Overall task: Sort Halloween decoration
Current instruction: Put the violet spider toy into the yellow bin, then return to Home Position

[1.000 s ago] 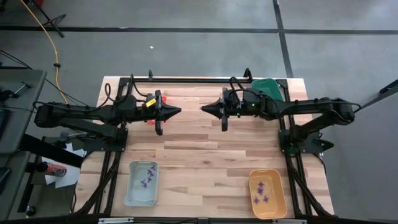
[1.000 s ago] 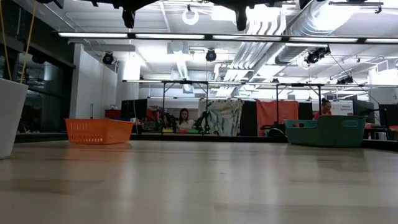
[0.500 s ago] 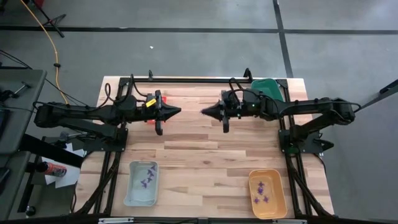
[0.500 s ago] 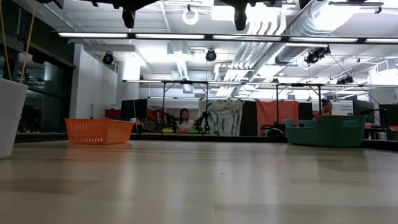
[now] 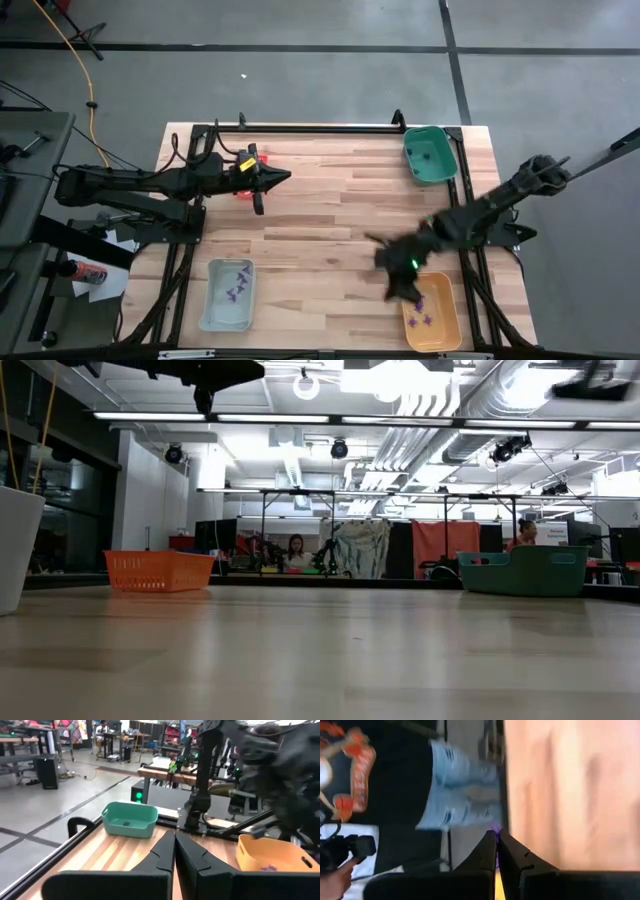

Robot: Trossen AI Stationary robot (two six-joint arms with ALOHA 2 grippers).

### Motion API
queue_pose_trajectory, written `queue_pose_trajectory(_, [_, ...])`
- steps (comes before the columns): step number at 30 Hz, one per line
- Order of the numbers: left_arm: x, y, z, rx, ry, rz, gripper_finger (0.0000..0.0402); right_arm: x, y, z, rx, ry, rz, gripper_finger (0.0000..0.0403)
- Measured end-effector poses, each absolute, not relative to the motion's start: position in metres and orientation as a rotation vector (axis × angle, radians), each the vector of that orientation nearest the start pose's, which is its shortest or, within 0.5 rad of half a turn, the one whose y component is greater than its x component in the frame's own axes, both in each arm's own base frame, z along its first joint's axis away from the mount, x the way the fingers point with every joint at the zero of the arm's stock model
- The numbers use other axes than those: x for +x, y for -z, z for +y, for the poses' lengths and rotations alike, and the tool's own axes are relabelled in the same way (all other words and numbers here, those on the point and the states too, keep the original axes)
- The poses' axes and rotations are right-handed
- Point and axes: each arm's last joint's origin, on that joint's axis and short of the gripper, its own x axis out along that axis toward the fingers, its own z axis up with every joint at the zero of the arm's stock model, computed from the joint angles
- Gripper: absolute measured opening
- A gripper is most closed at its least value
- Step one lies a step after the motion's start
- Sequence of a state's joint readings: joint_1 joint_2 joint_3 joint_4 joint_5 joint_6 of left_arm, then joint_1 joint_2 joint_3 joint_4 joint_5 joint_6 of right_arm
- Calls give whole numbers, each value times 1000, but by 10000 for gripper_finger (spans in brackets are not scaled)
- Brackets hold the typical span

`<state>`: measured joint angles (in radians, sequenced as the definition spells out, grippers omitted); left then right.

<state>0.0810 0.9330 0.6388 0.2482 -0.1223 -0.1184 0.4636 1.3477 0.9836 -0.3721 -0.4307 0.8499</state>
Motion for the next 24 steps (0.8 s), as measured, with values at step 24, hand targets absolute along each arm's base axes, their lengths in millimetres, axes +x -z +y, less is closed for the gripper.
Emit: queue_pose_trajectory(24, [208, -296, 35, -155, -279, 45, 0, 172, -204, 216, 581, -16, 1576, 147])
